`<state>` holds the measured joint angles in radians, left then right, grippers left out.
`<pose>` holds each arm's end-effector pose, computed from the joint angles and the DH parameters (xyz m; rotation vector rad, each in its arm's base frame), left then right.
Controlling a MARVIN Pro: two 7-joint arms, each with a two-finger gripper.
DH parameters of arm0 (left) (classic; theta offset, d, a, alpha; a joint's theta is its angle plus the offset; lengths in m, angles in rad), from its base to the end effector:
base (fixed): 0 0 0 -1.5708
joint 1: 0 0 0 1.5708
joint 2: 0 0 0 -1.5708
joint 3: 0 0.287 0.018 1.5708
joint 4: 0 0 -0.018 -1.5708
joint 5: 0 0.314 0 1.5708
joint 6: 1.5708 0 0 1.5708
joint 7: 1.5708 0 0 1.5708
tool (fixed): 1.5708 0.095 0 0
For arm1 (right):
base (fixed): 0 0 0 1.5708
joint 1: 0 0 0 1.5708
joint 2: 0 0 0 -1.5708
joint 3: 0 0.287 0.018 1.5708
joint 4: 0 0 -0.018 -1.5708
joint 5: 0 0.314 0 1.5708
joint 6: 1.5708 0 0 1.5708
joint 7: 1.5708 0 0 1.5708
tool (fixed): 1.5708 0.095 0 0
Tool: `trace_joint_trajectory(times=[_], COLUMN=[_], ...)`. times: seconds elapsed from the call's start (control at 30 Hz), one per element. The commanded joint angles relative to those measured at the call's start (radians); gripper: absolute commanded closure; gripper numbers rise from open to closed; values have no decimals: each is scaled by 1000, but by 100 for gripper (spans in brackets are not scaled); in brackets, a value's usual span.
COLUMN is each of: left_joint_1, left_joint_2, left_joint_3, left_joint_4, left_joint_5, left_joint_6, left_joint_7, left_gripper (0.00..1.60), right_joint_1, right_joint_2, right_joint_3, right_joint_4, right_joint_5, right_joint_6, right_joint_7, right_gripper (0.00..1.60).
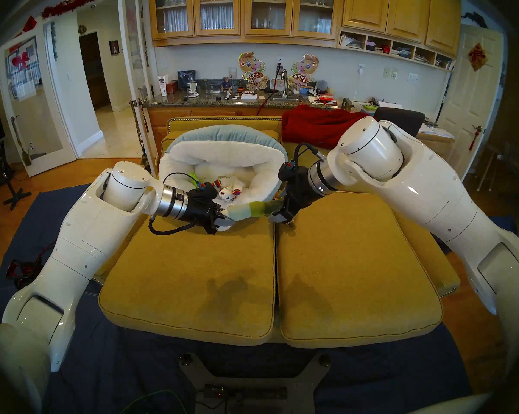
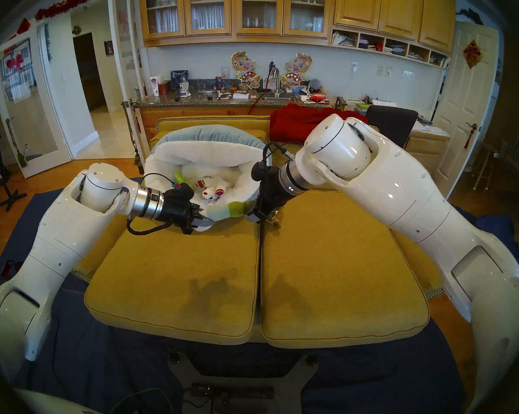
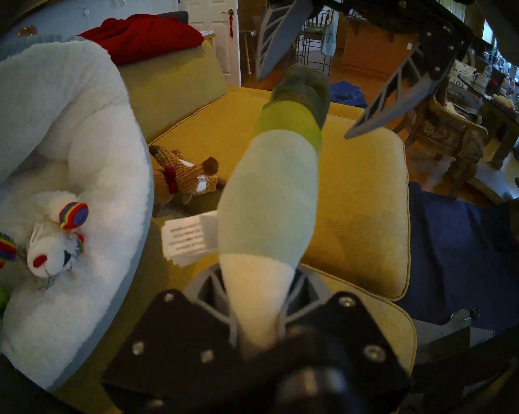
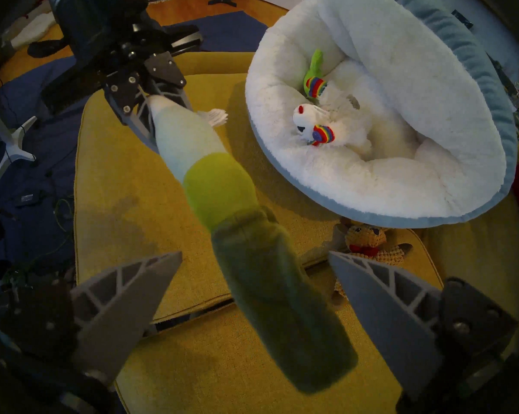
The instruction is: Put toys into dog bed
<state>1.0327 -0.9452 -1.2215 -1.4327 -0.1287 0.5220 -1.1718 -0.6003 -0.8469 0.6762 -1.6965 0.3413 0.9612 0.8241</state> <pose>0.4732 0.0434 -0.1974 2.0406 -1.3335 1.0423 0.4592 0.0662 -0.1112 -2.2714 -1.6000 -0.9474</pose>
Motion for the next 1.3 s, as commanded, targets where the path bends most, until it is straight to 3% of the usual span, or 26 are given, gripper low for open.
trace_joint_trajectory(times=[0.0, 0.57, 0.73, 1.03, 1.27], left_joint_1=[-76, -208, -213, -273, -314], left_joint_2=[20, -22, -41, -81, -82], left_joint_3=[-42, -116, -152, -158, -139], left_joint_4=[44, 230, 256, 376, 427], left_joint_5=[10, 3, 8, 43, 77], left_joint_6=[-15, -6, 0, -7, -22], left_joint_7=[20, 112, 146, 213, 202], left_gripper=[160, 160, 160, 160, 160], right_joint_1=[15, -20, -28, -40, -44], right_joint_2=[11, 11, 9, 9, 7], right_joint_3=[40, 55, 55, 60, 64], right_joint_4=[-14, -14, -13, -17, -11], right_joint_5=[32, 105, 122, 160, 181], right_joint_6=[-1, -1, -1, -1, -1], right_joint_7=[-37, -113, -127, -163, -188], right_gripper=[0, 0, 0, 0, 0])
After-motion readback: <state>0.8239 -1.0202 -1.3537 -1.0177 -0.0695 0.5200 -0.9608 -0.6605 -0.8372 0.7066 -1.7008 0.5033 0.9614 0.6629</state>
